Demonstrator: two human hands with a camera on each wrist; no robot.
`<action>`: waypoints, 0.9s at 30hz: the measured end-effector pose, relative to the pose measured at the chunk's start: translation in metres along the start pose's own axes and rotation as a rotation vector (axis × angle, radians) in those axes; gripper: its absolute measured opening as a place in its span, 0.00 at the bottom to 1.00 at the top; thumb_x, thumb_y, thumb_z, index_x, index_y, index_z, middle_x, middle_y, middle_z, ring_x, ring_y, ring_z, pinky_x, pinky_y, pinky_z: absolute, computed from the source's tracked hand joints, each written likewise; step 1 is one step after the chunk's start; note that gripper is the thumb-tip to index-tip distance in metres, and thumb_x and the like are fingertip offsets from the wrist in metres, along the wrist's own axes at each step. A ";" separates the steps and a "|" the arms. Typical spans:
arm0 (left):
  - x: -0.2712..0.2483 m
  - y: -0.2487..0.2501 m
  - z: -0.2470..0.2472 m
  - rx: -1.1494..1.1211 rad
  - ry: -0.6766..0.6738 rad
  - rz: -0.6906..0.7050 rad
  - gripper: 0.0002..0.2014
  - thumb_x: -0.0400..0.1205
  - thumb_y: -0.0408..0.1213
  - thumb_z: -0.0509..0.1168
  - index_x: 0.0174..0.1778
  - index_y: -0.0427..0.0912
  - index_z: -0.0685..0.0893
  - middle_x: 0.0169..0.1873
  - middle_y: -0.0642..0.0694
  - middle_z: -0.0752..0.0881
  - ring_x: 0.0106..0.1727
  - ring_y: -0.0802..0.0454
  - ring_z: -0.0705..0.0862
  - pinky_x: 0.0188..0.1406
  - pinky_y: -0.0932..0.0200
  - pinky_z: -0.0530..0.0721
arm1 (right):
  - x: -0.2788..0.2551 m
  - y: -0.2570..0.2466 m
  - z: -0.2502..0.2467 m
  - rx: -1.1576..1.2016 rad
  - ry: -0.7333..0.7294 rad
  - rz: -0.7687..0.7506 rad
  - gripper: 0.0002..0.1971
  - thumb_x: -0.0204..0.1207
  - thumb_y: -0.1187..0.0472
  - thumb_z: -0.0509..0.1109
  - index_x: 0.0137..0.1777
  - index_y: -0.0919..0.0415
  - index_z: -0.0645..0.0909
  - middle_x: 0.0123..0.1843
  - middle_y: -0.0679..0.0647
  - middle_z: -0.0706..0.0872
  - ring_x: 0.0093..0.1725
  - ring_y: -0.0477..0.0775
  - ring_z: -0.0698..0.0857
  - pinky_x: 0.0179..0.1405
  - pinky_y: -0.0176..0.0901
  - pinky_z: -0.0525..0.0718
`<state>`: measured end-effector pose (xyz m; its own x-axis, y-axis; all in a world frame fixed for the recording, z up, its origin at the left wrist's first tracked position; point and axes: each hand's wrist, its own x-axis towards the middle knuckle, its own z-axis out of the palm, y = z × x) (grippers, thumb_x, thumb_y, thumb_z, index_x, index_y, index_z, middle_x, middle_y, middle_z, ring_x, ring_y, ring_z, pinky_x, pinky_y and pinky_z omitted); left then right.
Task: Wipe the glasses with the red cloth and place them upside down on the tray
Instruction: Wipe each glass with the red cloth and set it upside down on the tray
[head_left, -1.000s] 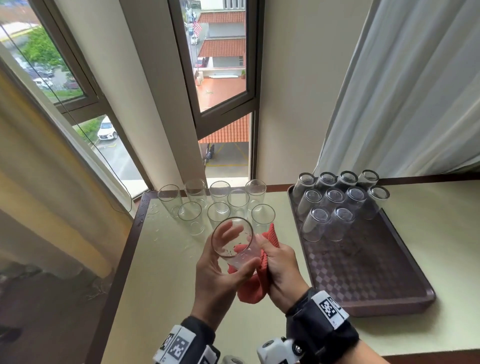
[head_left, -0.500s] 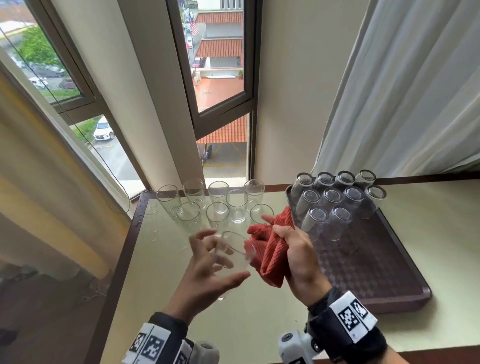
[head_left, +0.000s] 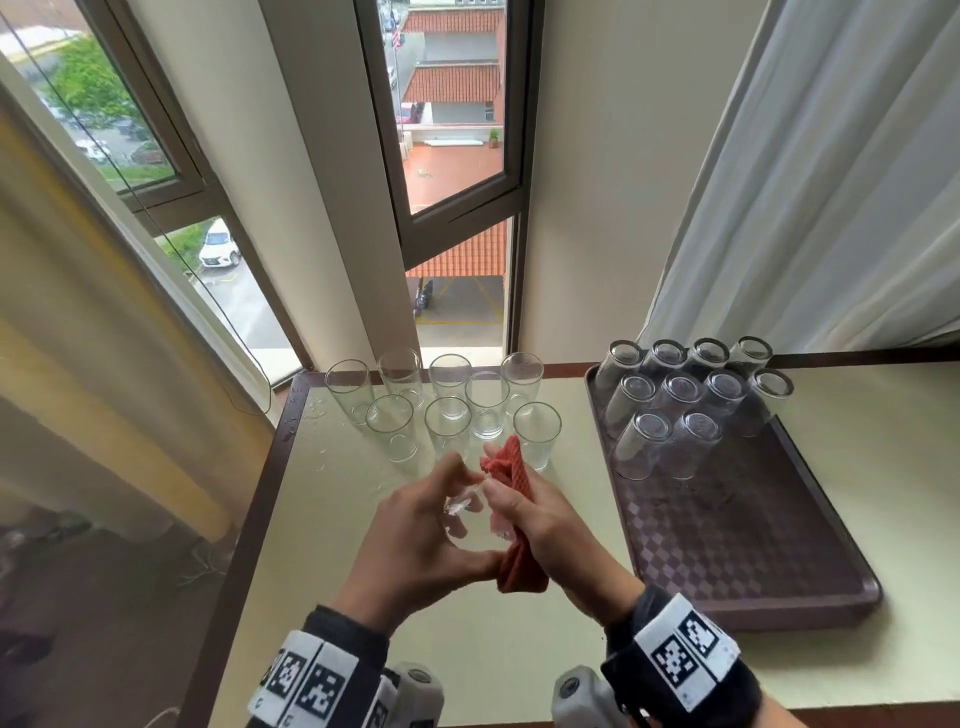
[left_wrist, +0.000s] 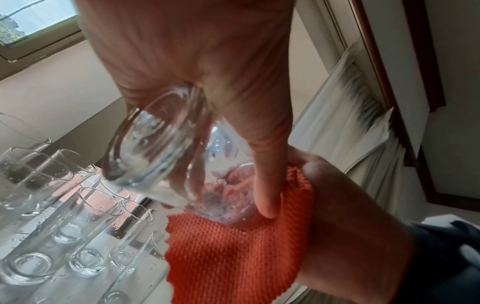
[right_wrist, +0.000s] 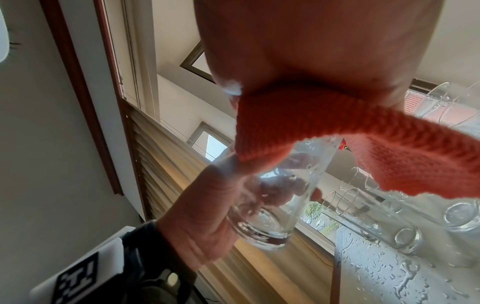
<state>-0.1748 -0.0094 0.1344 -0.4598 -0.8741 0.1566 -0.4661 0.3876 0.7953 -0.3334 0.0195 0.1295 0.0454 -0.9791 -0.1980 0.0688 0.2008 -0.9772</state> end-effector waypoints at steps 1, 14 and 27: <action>0.001 0.001 0.000 0.004 -0.009 0.005 0.25 0.56 0.56 0.78 0.44 0.59 0.74 0.39 0.60 0.87 0.33 0.55 0.87 0.31 0.62 0.84 | 0.003 0.000 0.000 0.008 0.015 0.002 0.32 0.71 0.46 0.66 0.76 0.53 0.72 0.59 0.42 0.85 0.52 0.30 0.86 0.55 0.29 0.78; 0.006 -0.003 -0.009 -0.125 -0.035 -0.052 0.27 0.56 0.50 0.81 0.48 0.52 0.79 0.40 0.55 0.89 0.32 0.51 0.87 0.34 0.48 0.88 | 0.021 -0.004 0.006 -0.005 0.060 0.018 0.22 0.66 0.38 0.72 0.53 0.51 0.85 0.57 0.64 0.89 0.54 0.58 0.88 0.62 0.62 0.81; 0.012 0.007 -0.016 -0.198 -0.069 -0.041 0.25 0.58 0.52 0.83 0.44 0.64 0.77 0.42 0.51 0.90 0.34 0.50 0.87 0.37 0.43 0.90 | 0.011 -0.012 0.003 -0.040 0.032 -0.116 0.19 0.74 0.48 0.66 0.66 0.45 0.78 0.66 0.57 0.86 0.65 0.57 0.87 0.70 0.59 0.81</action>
<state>-0.1716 -0.0218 0.1514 -0.4976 -0.8631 0.0867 -0.3308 0.2812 0.9008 -0.3303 0.0065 0.1388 0.0072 -0.9963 -0.0856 0.0323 0.0858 -0.9958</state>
